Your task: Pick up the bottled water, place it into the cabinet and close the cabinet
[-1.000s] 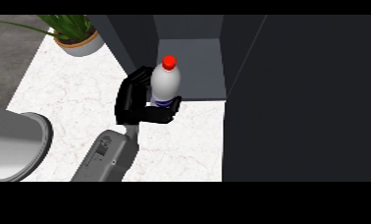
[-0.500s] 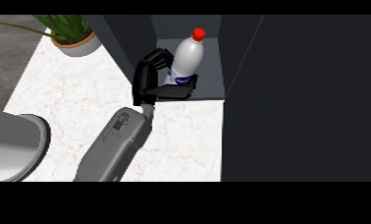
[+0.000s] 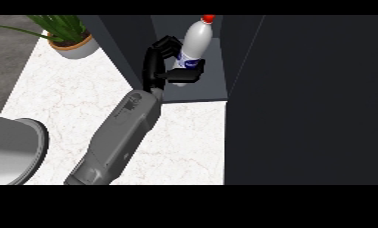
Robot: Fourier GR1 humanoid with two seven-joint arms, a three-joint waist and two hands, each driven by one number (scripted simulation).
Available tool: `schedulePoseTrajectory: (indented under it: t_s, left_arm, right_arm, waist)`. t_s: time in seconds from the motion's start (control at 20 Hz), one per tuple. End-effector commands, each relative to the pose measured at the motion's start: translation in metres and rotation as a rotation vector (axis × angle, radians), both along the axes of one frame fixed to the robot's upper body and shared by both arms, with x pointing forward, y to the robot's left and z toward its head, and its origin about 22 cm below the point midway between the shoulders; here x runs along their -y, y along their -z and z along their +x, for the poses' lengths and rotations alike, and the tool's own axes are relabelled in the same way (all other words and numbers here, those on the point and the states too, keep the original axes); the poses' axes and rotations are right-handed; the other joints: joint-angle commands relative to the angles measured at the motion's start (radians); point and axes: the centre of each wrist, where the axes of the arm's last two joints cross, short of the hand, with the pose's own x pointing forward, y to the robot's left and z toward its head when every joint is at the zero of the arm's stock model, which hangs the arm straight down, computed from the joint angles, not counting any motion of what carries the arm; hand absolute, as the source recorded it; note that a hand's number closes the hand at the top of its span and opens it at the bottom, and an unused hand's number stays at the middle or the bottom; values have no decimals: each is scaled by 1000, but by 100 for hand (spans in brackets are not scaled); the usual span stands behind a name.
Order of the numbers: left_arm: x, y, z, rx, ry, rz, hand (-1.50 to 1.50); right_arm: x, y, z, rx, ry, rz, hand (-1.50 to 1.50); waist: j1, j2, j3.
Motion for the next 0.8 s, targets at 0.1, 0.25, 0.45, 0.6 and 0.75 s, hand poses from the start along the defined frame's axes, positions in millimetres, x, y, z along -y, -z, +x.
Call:
schedulePoseTrajectory:
  t_s: [0.1, 0.25, 0.45, 0.6, 0.75]
  left_arm:
    - [0, 0, 18, 3, -43, 21, 150]
    - [3, -7, 28, 22, -48, 42, 150]
    - [-5, -3, 35, 40, -92, 103, 150]
    - [3, -14, 41, 45, -123, 153, 150]
    - [4, -14, 44, 49, -93, 212, -150]
  right_arm:
    - [-13, -23, -6, 56, -49, 56, -150]
    - [-11, -25, 7, 77, -50, 30, -150]
    - [-5, -25, -1, 79, -62, 46, -150]
    - [-13, -21, -8, 54, -70, 42, -150]
    - [-19, -27, 2, 72, -77, 37, -150]
  waist:
    - [-8, 3, 0]
    - [-10, 11, -1]
    - [-22, 12, 0]
    - [-40, 12, 0]
    - [-25, 16, -1]
